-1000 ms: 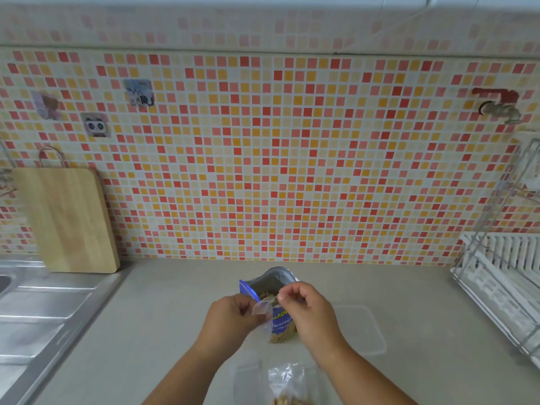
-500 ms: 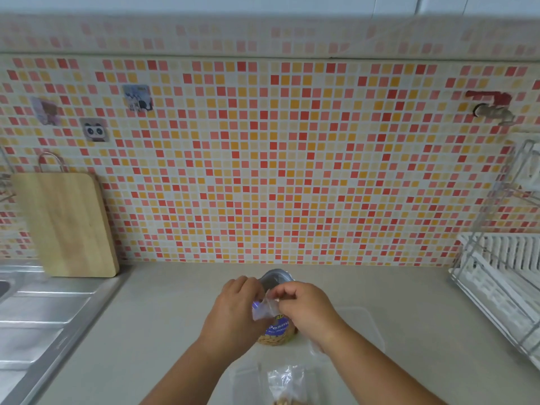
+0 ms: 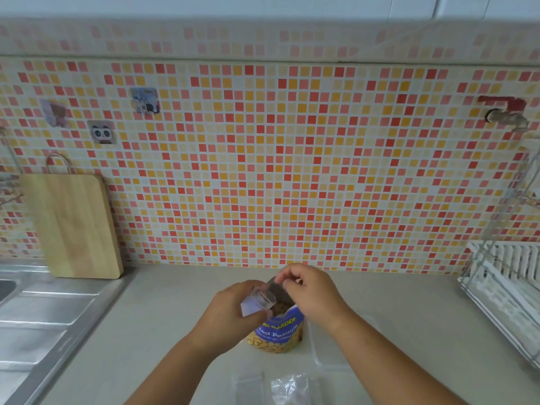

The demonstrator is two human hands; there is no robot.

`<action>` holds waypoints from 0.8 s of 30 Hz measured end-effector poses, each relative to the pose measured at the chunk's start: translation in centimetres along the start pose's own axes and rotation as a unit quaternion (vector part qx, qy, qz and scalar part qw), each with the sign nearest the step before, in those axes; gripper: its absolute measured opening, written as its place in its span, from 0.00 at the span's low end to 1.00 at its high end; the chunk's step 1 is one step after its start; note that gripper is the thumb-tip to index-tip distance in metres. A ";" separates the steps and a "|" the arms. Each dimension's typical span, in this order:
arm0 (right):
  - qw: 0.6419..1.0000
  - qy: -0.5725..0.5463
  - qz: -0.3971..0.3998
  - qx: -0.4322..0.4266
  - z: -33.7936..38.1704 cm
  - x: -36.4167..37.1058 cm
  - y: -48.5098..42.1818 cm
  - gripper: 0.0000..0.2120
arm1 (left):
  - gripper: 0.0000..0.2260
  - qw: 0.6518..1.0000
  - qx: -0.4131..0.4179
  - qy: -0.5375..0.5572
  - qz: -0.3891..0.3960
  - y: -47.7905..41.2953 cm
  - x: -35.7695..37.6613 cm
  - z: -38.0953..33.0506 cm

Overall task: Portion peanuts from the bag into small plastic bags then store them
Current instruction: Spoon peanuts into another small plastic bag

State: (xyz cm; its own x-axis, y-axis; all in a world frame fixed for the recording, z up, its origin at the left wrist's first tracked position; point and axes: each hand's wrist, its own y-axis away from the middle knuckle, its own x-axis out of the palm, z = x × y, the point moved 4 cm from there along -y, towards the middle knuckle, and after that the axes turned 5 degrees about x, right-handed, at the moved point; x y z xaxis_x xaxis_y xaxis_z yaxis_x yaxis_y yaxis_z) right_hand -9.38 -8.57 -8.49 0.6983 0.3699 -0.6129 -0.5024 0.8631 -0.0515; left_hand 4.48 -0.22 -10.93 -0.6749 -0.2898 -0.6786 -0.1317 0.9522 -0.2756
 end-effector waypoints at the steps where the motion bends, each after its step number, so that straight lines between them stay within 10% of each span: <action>1: 0.996 0.091 -0.016 -0.005 -0.2 -0.2 -0.7 0.11 | 0.15 1.000 -0.004 0.000 0.006 0.0 0.0 0.3; 5: 0.877 0.475 0.071 0.003 -0.6 1.4 -2.7 0.16 | 0.15 1.000 -0.015 -0.020 0.017 -0.4 0.1 0.9; 8: 0.826 0.555 0.096 0.018 -0.9 2.2 -3.6 0.19 | 0.16 0.997 -0.029 -0.069 0.037 -1.2 0.5 1.2; 24: 0.835 0.545 0.066 -0.020 -0.1 1.8 -4.5 0.16 | 0.16 0.990 -0.048 -0.094 0.096 -2.3 0.7 2.7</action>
State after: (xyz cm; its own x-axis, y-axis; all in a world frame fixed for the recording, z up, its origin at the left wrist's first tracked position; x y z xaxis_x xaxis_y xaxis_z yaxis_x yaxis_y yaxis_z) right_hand -5.92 -11.88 -9.46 -0.2339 -0.0910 -0.9680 -0.5708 0.8188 0.0610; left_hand 6.25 -2.87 -12.59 -0.5488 -0.1058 -0.8292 -0.0883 0.9937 -0.0683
